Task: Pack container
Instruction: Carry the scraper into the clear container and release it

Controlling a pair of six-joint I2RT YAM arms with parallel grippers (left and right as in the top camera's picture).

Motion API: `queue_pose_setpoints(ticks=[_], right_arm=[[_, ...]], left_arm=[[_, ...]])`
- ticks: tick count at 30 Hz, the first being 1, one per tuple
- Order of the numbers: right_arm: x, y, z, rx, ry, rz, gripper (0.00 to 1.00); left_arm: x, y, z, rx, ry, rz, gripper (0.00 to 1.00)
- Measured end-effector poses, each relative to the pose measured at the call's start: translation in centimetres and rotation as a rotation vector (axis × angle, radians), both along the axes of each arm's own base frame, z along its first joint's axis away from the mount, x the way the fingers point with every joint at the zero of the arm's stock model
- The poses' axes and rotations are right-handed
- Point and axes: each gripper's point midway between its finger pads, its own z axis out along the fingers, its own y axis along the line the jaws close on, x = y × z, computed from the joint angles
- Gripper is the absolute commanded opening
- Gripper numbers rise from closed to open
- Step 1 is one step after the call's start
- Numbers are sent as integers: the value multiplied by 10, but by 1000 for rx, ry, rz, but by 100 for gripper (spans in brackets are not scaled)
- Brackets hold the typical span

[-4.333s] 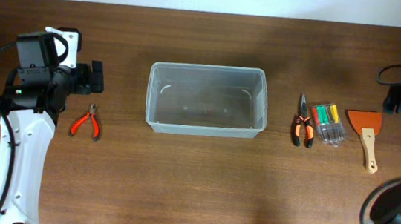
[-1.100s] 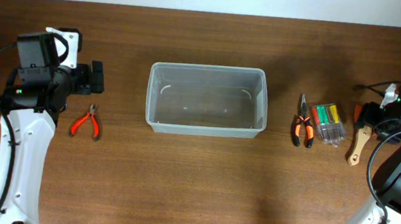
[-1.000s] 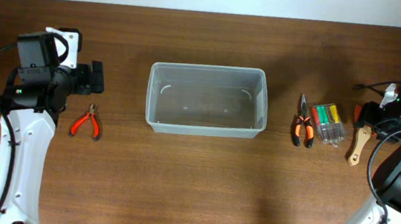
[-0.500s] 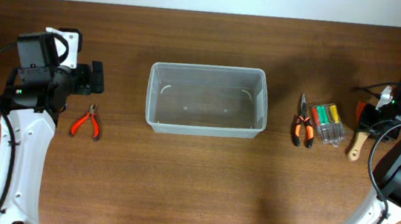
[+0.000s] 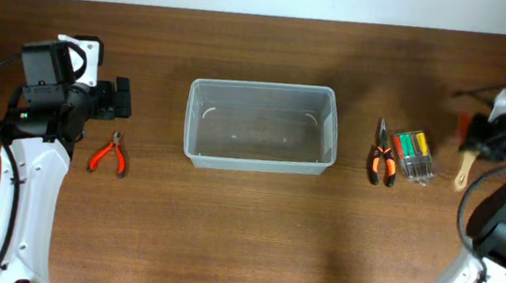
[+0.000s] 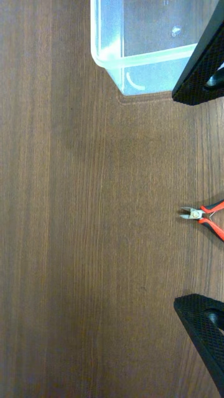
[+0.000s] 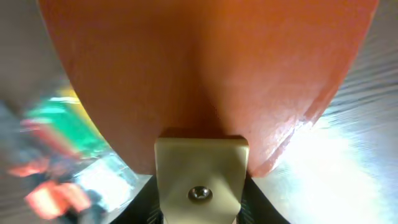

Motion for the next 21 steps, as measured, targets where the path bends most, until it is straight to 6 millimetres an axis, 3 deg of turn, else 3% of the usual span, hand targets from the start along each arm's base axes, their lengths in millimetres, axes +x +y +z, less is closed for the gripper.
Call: queue_pose_setpoints(ticks=[3,4,5,6,7,9,10,11,12,13,14,18,21], right_arm=[[22,32,72,-65,-148,89,14],[30,53,98,-86,-214,143,9],[38,87,131,-108,-298,229,7],[42,119,151,-118,-353,317,4],[43,146,164,-122,-391,396,4],[42,232,177,-106,-455,660,4],[39,268,172,-108,-453,805,4],[37,285,168,-110,-448,882,4],[33,318,156,-117,-433,1044,4],[30,332,150,-116,-425,1107,4],[23,363,133,-123,-397,1285,4],[11,413,83,-152,-320,1718,4],[12,422,43,-151,-249,1924,5]], left_arm=[[0,0,0,0,0,0,99],[0,0,0,0,1,0,99],[0,0,0,0,0,0,99],[0,0,0,0,0,0,99],[0,0,0,0,1,0,99],[0,0,0,0,0,0,99],[0,0,0,0,0,0,99],[0,0,0,0,0,0,99],[0,0,0,0,0,1,99],[0,0,0,0,0,0,99],[0,0,0,0,0,0,99],[0,0,0,0,0,0,99],[0,0,0,0,0,0,99]])
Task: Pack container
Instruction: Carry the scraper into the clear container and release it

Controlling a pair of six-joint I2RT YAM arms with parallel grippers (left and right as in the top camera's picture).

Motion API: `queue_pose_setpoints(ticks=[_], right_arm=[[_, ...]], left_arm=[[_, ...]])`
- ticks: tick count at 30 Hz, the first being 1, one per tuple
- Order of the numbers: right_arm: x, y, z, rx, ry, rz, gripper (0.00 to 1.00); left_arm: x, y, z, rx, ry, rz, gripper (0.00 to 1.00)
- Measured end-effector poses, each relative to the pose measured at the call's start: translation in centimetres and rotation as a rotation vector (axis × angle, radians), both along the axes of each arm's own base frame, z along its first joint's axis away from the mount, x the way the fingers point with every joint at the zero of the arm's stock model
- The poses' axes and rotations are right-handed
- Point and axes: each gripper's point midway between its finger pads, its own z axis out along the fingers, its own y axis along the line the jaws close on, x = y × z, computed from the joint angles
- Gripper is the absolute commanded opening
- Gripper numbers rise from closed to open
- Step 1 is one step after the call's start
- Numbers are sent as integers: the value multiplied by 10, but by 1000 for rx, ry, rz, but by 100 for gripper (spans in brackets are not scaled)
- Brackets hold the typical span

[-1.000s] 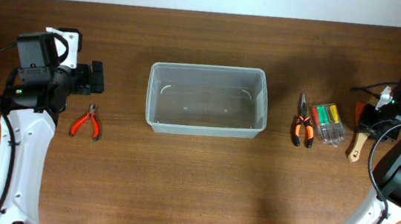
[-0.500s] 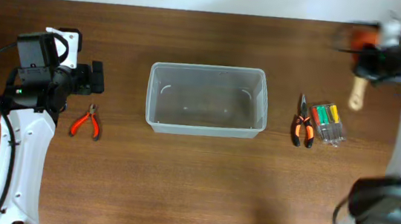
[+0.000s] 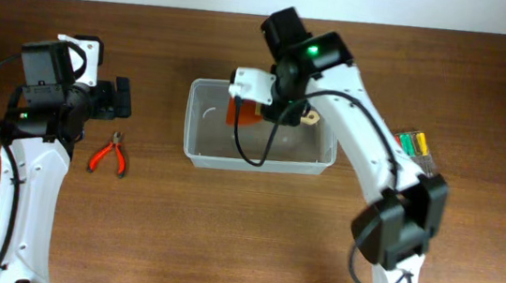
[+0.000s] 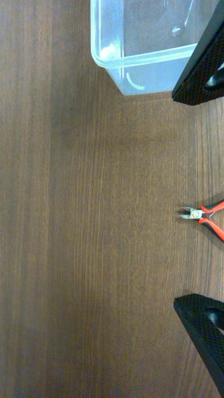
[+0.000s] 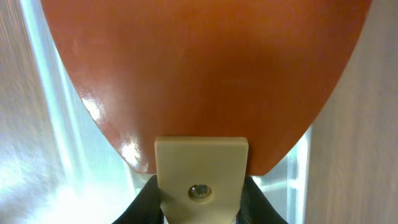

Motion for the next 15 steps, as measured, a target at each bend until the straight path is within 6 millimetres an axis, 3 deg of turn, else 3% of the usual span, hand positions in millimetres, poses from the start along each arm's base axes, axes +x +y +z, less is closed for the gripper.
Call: queue_pose_setpoints(ticks=[1,3,7,11,15], right_arm=[[3,-3,-22,-32,30,45,6],[6,-6,-41,-54,60,70,6],[26,-21,-89,-77,96,71,22],[44,-32,-101,-70,66,54,39],[47,-33,-99,-68,63,8,53]], left_arm=[[0,0,0,0,0,0,99],[0,0,0,0,0,0,99],[0,0,0,0,0,0,99],[0,0,0,0,0,0,99],[0,0,0,0,0,0,99]])
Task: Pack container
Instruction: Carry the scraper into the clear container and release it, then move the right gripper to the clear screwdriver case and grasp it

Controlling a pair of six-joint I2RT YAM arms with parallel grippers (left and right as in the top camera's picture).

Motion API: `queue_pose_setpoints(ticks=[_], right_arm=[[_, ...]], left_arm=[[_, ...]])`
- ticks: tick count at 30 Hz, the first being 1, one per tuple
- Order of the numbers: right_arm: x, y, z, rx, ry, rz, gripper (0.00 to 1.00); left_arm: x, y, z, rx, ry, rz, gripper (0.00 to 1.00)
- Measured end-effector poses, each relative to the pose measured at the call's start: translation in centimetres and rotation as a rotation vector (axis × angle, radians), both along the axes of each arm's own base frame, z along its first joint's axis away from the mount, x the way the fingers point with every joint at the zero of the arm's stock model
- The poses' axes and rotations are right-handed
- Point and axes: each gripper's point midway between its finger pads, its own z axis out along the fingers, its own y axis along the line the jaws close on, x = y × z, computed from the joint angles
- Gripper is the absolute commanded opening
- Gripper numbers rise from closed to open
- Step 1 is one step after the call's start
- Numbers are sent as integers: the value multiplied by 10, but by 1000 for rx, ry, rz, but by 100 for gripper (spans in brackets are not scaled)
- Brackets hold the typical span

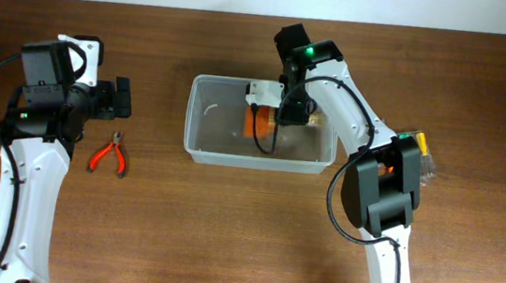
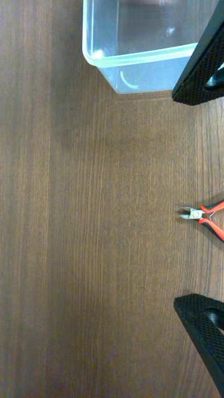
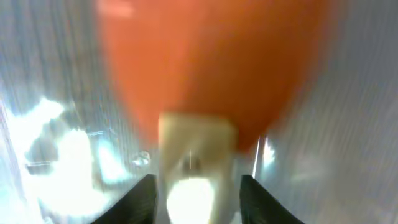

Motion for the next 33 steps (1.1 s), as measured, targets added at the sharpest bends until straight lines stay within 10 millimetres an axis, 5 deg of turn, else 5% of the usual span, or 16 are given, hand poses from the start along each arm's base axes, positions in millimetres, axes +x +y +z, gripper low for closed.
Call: queue_pose_setpoints(ticks=[3,7,11,13,16,18,20,28,31,33], right_arm=[[-3,-2,19,-6,19,-90,67],[-8,-6,86,20,-15,-184,60],[-16,-26,212,162,-219,-316,60],[-16,-52,254,234,-298,-422,60],[-11,-125,291,329,-352,-689,59],[-7,-174,286,364,-314,-879,59],[-6,-223,258,365,-206,-1067,57],[-2,-306,132,314,109,-1363,52],[-6,-322,72,258,190,-1418,61],[-5,-327,45,218,181,-1430,99]], left_arm=[[0,0,0,0,0,0,99],[0,0,0,0,0,0,99],[0,0,0,0,0,0,99],[0,0,0,0,0,0,99],[0,0,0,0,0,0,99],[0,0,0,0,0,0,99],[0,0,0,0,0,0,99],[0,0,0,0,0,0,99],[0,0,0,0,0,0,99],[0,0,0,0,0,0,99]])
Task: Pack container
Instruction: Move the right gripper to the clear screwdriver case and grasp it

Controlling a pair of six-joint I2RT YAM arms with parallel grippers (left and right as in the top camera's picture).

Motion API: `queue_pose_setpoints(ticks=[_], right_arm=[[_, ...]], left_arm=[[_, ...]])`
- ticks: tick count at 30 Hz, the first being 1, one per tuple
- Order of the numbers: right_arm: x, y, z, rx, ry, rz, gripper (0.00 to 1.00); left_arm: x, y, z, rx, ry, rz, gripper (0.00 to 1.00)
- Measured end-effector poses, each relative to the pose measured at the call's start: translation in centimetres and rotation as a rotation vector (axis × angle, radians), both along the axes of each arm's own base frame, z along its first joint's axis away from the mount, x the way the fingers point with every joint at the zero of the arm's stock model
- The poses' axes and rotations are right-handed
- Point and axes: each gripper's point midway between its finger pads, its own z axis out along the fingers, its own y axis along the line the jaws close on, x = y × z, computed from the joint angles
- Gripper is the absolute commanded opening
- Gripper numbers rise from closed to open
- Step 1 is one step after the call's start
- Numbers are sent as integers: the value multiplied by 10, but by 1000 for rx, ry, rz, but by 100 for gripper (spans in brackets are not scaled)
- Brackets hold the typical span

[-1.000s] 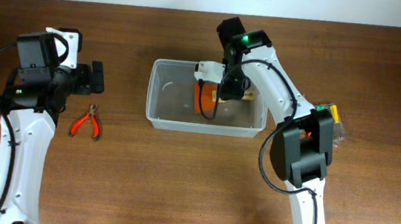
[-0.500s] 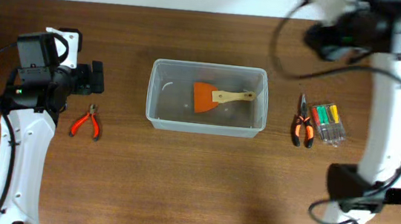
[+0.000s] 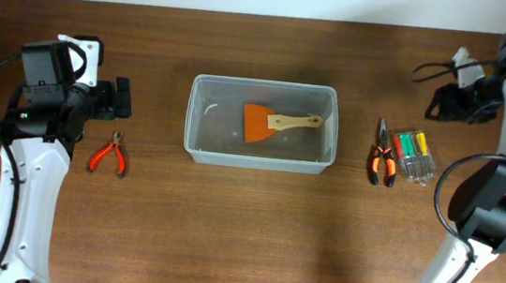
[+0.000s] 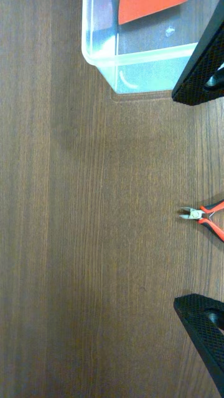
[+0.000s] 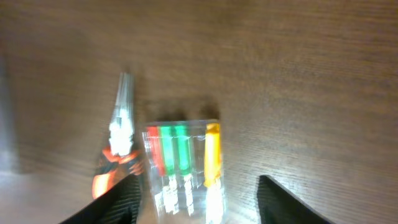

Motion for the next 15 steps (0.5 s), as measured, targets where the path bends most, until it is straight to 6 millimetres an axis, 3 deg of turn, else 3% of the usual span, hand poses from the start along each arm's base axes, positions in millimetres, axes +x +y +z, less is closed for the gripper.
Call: queue_pose_setpoints(ticks=[3,6,15], right_arm=[[-6,-1,-34,-28,37,9,100],[-10,-2,-51,-44,51,25,100],[-6,12,-52,30,16,69,99]], left_arm=[[0,0,0,0,0,0,99],[0,0,0,0,0,0,99],[0,0,0,0,0,0,99]])
